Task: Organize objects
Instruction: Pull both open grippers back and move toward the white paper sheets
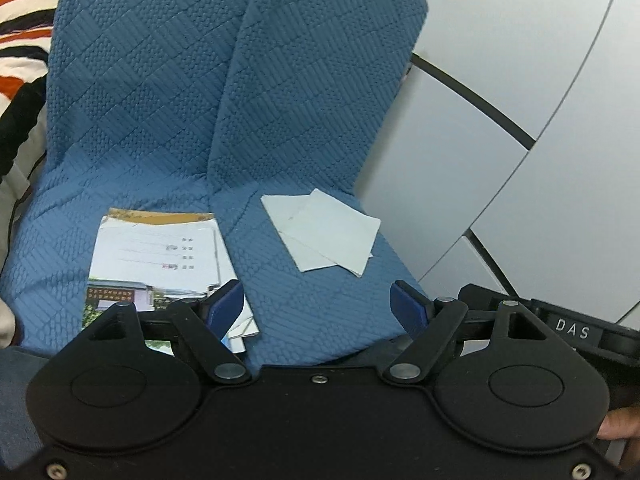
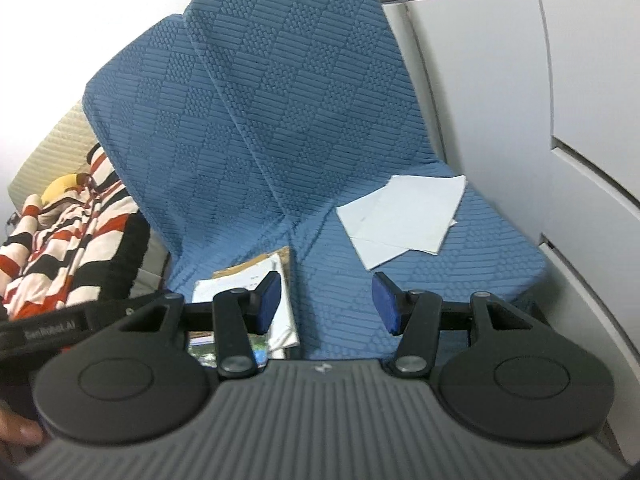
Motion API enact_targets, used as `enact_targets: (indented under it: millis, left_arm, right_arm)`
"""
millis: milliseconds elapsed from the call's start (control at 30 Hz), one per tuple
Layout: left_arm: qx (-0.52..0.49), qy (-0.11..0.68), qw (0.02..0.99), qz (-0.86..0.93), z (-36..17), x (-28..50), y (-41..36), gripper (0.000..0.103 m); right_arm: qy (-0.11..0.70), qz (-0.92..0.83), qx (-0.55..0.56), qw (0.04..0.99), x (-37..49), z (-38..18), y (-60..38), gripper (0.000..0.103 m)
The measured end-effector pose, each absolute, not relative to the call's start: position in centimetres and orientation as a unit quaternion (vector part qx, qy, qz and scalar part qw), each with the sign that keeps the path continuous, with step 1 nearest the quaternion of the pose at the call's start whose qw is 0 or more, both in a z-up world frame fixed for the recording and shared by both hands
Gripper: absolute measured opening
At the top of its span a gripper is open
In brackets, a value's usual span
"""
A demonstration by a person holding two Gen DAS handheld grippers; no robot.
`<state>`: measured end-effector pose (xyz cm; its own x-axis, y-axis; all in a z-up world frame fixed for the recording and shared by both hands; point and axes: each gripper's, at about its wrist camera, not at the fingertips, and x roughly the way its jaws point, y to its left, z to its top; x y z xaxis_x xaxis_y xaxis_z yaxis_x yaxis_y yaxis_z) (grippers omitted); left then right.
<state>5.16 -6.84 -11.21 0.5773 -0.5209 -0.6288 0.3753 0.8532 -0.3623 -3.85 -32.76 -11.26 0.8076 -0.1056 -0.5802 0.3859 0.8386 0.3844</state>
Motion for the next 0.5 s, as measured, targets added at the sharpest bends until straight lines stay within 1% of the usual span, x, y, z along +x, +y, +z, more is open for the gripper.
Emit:
enact_targets:
  millis: [367,500]
  left_arm:
    - [-0.103,0.383,0.879,-0.264,-11.7,4.2,-9.6,0.079]
    - [-0.088,0.38,0.881,-0.269,-11.8,3.9,-10.6,0.079]
  right_arm:
    - [0.272,-0.157,0.262,0.912,-6.9,-11.8,-33.5,0.054]
    - [0.274,-0.166,0.255,0.913,-7.5,-12.3,-33.8,0.054]
